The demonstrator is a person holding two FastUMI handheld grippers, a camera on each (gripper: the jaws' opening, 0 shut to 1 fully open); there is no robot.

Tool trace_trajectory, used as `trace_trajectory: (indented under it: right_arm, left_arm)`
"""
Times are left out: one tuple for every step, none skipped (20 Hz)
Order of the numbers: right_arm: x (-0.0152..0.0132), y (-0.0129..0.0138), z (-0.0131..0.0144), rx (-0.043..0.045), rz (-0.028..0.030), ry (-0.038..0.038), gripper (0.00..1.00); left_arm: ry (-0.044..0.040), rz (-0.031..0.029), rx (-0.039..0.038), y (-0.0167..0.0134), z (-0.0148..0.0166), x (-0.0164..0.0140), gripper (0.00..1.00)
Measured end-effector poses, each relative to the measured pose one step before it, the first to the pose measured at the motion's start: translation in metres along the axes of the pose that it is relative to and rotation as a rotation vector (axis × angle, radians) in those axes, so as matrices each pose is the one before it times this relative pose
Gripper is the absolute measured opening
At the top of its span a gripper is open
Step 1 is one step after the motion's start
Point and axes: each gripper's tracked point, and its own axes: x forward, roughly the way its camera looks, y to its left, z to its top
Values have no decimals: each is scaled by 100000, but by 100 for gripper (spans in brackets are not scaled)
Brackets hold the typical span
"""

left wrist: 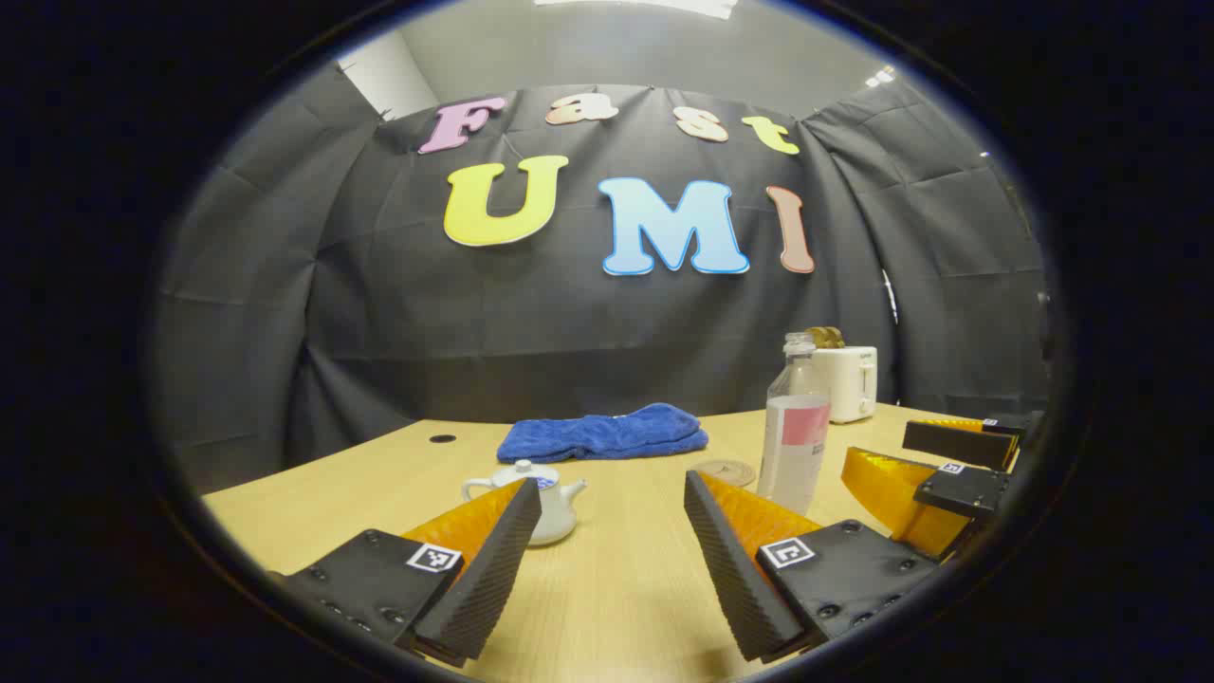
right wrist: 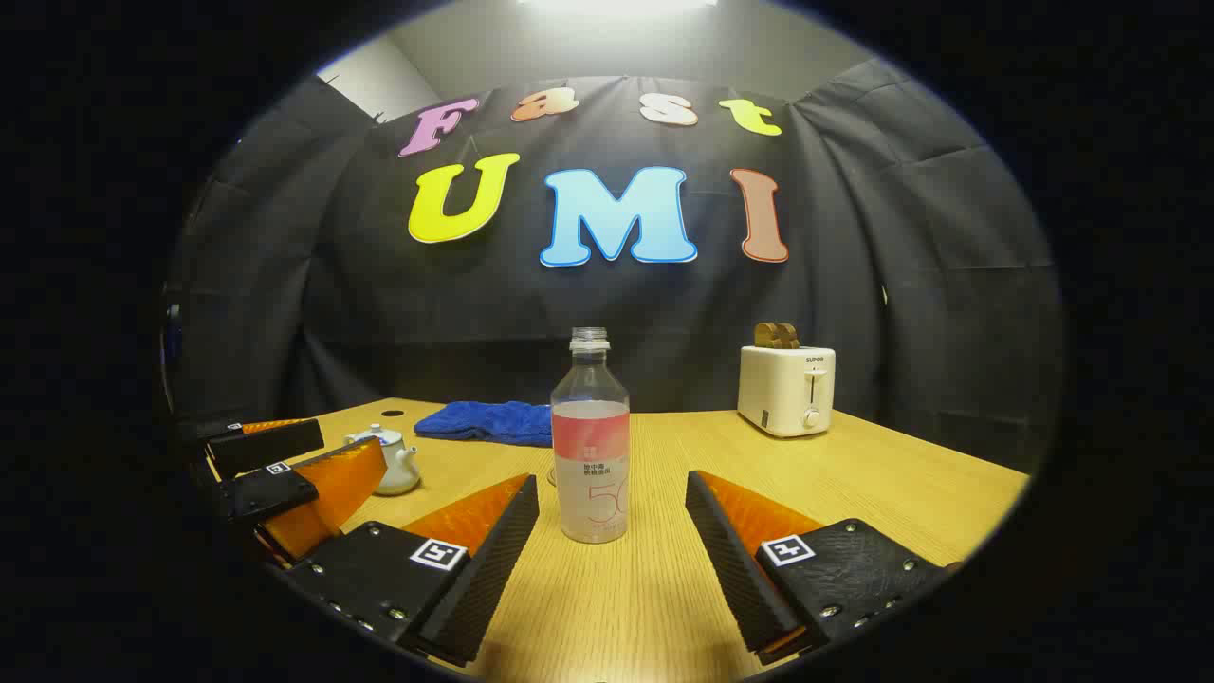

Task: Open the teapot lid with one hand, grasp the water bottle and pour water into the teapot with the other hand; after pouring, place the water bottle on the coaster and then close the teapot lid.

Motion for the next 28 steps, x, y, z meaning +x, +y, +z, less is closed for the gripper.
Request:
trace_trajectory:
  right_arm:
    - [-6,10,69,-8,-6,2,97]
    - [24,4,-64,12,1,11,97]
    - [-7,-6,-43,-15,0,-38,97]
    - [-2,-7,11,14,-10,19,97]
    - [-8,-8,93,-12,-7,-9,97]
    - [-5,6,-86,-5,-8,-14,97]
    - [-18,9,-33,4,5,9,97]
    - [10,-2,44,-8,-9,1,97]
    - [42,15,-40,1,-5,1,97]
    - [5,-14,37,5,5,-2,97]
    - [9,8,-20,-3,-13,0,97]
    - [-6,-7,20,13,-7,-4,97]
    - [-31,3,55,-5,-3,-10,97]
    - [7,-14,-64,4,-12,-3,97]
    - [46,27,83,-8,-14,19,97]
    - [-4,-11,-74,-3,-3,-16,97]
    - [5,10,94,6,-8,5,97]
    - [-15,18,-107,2,-6,-13,97]
    - [-33,-2,56,1,6,-5,97]
    - [19,-22,-42,1,-4,-4,97]
    - [-18,8,50,0,-2,2,97]
    - [15,10,-42,-9,5,-2,97]
    - [8,4,-61,17,-4,5,97]
    - [-1,2,52,-5,9,-18,97]
    - [-9,1,-16,10,9,6,97]
    - [11,-24,12,13,-14,-7,97]
    - [13,25,-26,-15,-4,-11,97]
    - [-24,-2,41,4,-4,-4,97]
  left_arm:
    - [11,11,-33,5,46,55,100]
    - [-23,13,-17,-4,-89,-24,100]
    - [6,13,20,-6,119,-16,100]
    - [3,95,-16,9,-98,7,100]
    - [-24,219,28,12,139,-11,100]
    - [3,98,-6,-1,-100,6,100]
    - [0,2,10,-24,111,-5,100]
    - [1,16,-13,20,-143,32,100]
    - [-19,66,-21,19,-46,-34,100]
    - [-4,18,-6,-6,80,18,100]
    - [2,11,-6,-14,-74,3,100]
    - [1,-10,-3,21,35,34,100]
    - [0,4,2,-8,-40,-20,100]
    - [7,1,-17,18,36,15,100]
    - [-25,4,1,-23,-70,-21,100]
    - [58,-234,-39,-43,74,20,100]
    - [-2,-435,29,-51,-105,-28,100]
    - [-16,-397,22,-32,117,-12,100]
    - [47,-388,-20,-55,-116,-12,100]
    - [37,9,-35,39,74,54,100]
    - [27,1144,130,191,-40,-13,100]
    - [-454,21,-222,-80,60,22,100]
    - [128,-490,79,-65,-46,91,100]
    - [88,-669,251,-45,51,192,100]
    - [973,-840,991,-88,-212,191,100]
    - [1365,366,1360,200,-140,365,100]
    - [1606,728,961,513,-182,737,100]
    - [259,530,-161,318,109,437,100]
